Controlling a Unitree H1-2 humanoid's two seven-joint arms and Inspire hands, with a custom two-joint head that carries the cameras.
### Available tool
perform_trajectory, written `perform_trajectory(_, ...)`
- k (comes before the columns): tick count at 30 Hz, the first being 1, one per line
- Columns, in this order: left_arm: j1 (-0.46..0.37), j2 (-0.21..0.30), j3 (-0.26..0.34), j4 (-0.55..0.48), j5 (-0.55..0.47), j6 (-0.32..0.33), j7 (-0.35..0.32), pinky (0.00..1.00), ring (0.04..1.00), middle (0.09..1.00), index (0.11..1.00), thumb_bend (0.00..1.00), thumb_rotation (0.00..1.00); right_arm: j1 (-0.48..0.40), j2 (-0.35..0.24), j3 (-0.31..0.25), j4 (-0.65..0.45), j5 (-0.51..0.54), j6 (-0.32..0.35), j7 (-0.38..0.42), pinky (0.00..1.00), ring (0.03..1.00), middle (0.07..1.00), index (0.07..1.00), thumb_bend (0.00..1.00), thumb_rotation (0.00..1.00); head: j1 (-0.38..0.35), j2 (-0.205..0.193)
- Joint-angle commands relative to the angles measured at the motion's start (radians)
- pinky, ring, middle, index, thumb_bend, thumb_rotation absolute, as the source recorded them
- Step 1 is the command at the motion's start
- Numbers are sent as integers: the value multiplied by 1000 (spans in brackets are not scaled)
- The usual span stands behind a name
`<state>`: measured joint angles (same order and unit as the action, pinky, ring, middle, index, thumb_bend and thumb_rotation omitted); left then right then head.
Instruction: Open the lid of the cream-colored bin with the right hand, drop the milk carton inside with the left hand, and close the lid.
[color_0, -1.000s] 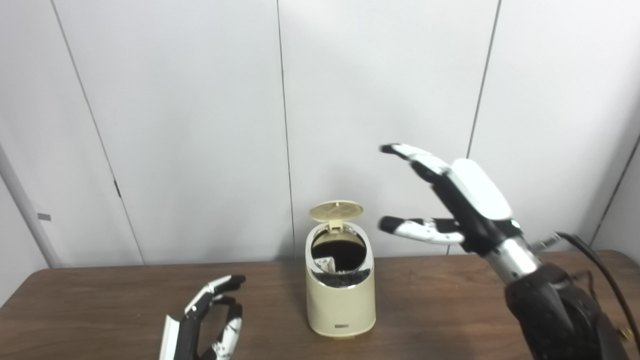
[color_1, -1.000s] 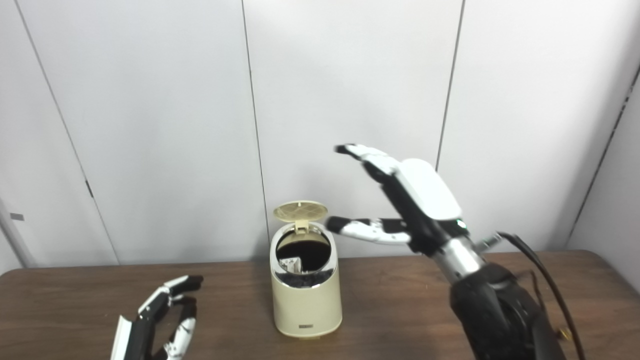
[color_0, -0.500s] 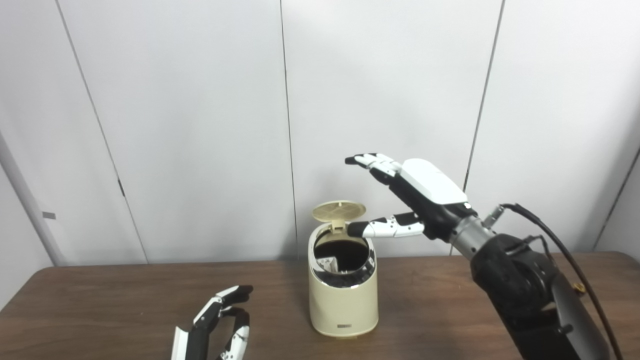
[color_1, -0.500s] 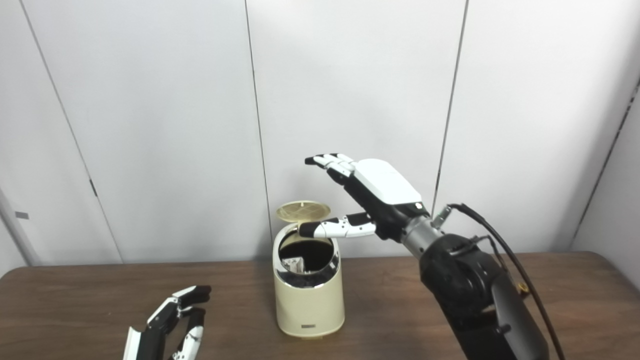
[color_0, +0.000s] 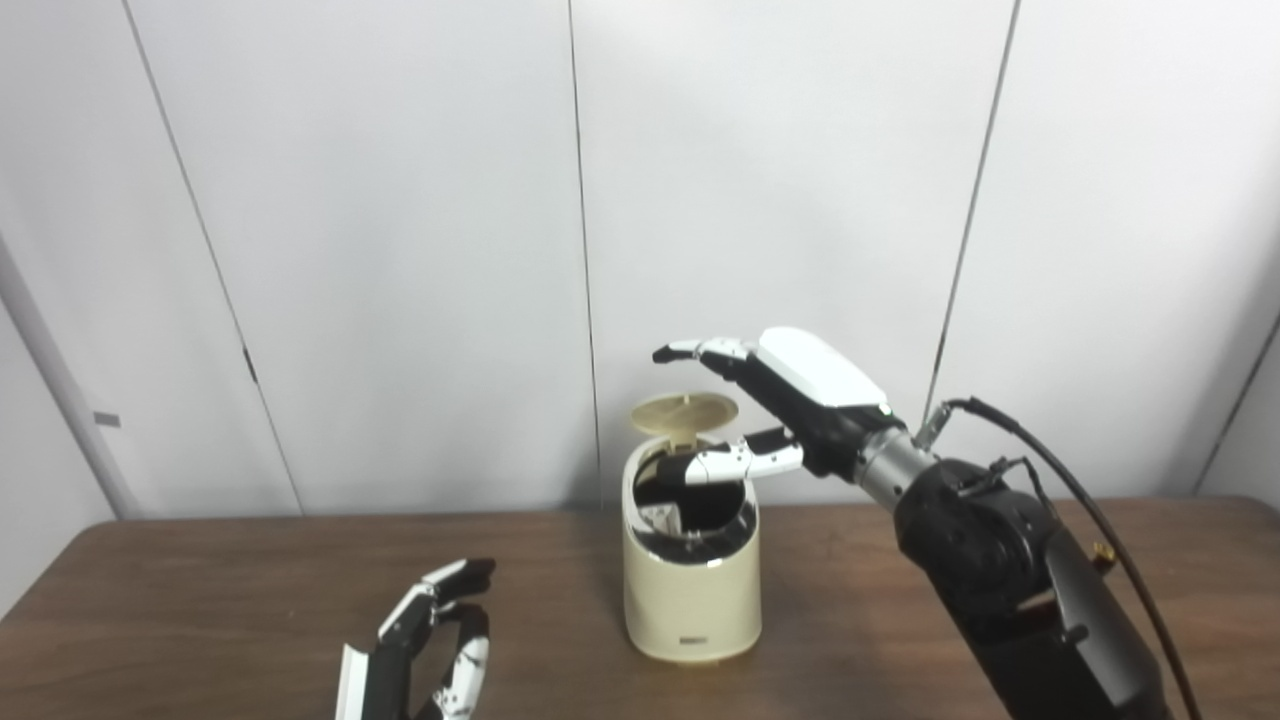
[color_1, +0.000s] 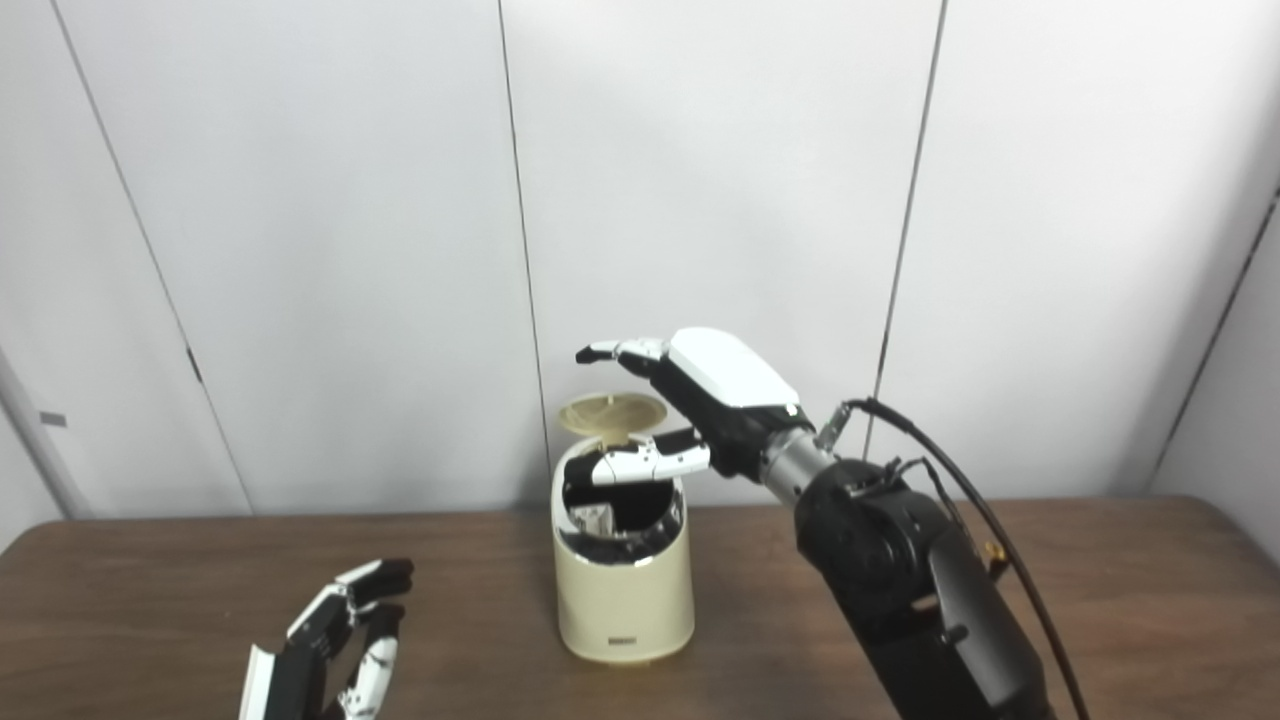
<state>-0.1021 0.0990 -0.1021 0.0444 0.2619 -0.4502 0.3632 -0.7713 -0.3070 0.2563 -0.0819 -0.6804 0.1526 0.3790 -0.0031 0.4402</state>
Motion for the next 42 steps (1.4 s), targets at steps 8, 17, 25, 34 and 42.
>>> perform_trajectory(8, 8, -8, 23, 15, -9, -19, -23, 645, 723, 742, 737, 208, 534, 2, -2, 1, -59, 0, 18, 3, 749, 874, 860, 820, 739, 807, -10, 20)
perform_trajectory(17, -7, -13, 54, 0, -23, -16, -45, 653, 738, 761, 741, 224, 510, 56, -10, -3, -116, -13, 24, -3, 760, 872, 838, 798, 715, 786, -26, 57)
perform_trajectory(25, -20, -29, 68, -21, -15, -15, -77, 636, 729, 755, 739, 210, 533, 108, -21, -20, -151, -18, 44, 5, 740, 858, 833, 798, 721, 782, -32, 76)
perform_trajectory(34, -14, -54, 79, -67, -9, 6, -114, 640, 731, 750, 733, 214, 513, 157, -43, -18, -196, -2, 68, 50, 759, 874, 821, 797, 698, 750, -24, 119)
perform_trajectory(42, -11, -87, 91, -99, 2, 57, -126, 634, 723, 742, 729, 215, 511, 176, -62, -5, -209, -18, 72, 86, 741, 874, 816, 799, 686, 714, -8, 150)
